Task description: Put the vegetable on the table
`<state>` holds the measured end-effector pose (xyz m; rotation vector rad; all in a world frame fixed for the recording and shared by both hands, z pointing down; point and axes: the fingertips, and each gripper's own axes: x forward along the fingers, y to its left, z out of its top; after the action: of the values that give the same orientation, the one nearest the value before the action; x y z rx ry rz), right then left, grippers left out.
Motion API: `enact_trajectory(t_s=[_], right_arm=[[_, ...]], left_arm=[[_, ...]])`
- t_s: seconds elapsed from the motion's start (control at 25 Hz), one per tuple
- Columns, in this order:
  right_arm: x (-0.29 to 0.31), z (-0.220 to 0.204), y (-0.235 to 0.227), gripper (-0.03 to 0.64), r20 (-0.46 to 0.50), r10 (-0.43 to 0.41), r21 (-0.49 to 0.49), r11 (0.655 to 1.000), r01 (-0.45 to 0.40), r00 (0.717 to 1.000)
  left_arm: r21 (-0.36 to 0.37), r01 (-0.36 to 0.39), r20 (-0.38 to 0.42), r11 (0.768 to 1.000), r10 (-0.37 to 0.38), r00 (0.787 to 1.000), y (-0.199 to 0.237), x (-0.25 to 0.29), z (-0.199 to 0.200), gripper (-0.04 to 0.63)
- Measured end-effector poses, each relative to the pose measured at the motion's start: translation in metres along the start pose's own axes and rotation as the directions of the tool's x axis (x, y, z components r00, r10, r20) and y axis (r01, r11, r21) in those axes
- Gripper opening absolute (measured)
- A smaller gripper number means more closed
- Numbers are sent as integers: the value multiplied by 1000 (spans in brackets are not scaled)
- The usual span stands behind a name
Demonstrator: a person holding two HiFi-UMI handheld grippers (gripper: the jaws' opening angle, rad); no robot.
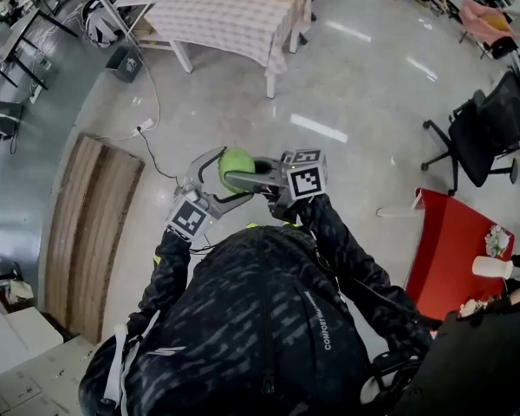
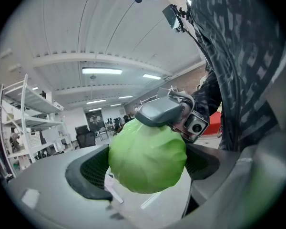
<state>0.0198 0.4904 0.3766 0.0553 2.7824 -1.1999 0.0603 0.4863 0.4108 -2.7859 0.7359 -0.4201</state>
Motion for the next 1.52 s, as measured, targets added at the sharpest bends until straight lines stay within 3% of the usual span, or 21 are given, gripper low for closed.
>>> enact_trajectory(t_s=[0.72,1.4,1.52], right_arm=[[29,-12,-22,124,-24,-15,18,1000,15,1000],[33,-19,-23,123,-44,-27,19,999,28,999],[37,-10,-40,123,-41,-15,32,999,17,999]], left_arm=[[-35,-8,-14,999,8,1000,14,-18,-30,476],[-74,-20,-15,997,19,1000,10,-23,-35,476],[-91,-22,-31,996,20,999,27,-16,-42,476]])
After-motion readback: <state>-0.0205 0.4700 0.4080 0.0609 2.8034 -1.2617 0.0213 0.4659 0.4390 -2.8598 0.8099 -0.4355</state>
